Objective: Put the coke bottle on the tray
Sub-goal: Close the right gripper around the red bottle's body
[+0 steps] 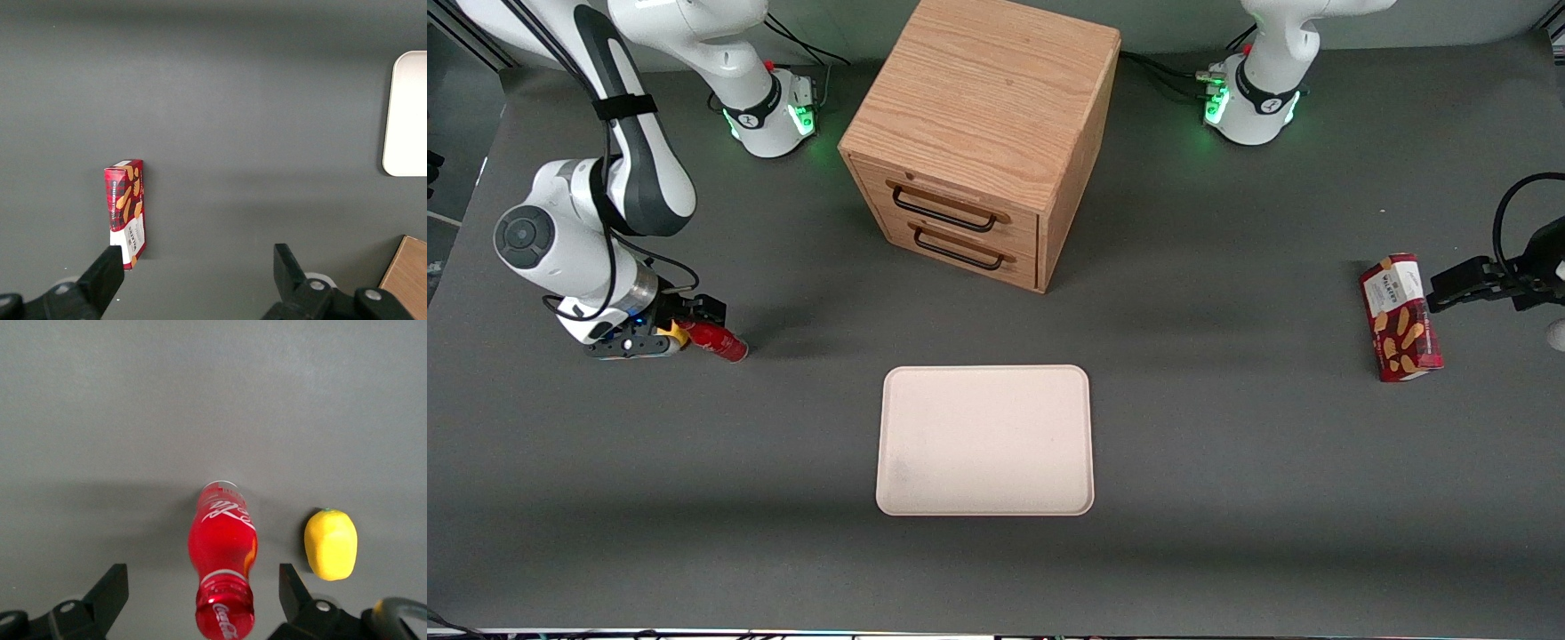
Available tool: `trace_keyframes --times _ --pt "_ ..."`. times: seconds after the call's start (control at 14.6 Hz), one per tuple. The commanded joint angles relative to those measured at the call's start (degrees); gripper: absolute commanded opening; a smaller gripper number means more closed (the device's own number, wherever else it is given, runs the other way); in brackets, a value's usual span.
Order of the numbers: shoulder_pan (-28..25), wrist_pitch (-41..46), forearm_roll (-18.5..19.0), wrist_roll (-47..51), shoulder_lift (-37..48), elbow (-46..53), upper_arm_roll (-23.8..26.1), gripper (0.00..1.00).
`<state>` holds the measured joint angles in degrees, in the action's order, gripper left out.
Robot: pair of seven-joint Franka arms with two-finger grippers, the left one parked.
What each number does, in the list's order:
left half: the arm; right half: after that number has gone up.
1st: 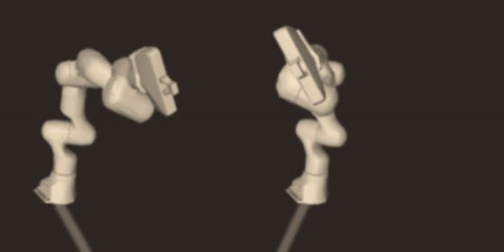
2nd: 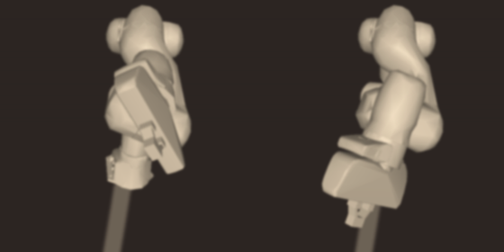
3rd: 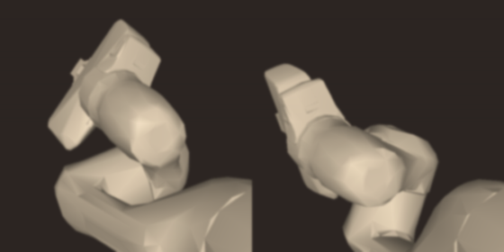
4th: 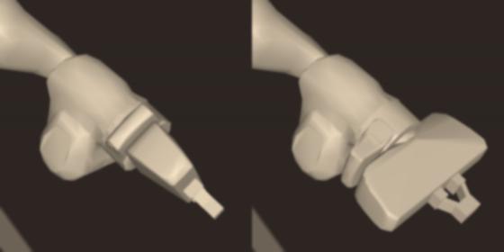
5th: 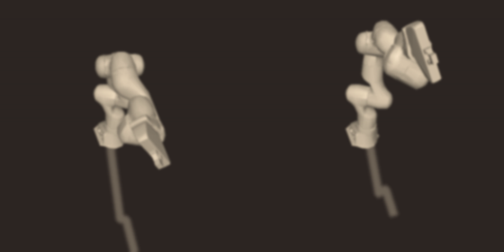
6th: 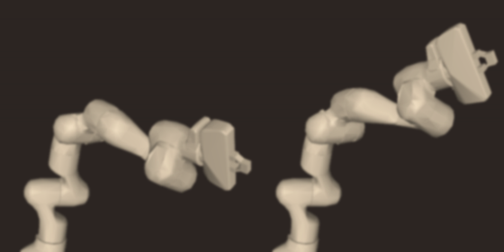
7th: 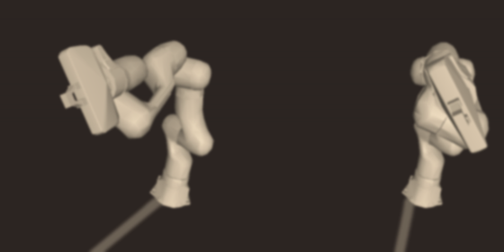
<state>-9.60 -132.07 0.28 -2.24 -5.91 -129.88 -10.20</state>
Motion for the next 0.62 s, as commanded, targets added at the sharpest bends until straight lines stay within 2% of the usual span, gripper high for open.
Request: trace_keyframes --times 0.0,0.14,0.34,0.55 --pt "0.0 -2.0 1.0 -0.9 0.2 -1.6 -0.1 1.0" --pt "0.0 -2.0 1.1 -0.9 0.2 -1.7 -0.1 0.99" --pt "0.0 -1.9 1.1 -1.4 0.5 -1.7 -0.1 0.75" --pt "0.1 -1.8 1.0 -4.2 0.6 -1.5 -1.1 0.62"
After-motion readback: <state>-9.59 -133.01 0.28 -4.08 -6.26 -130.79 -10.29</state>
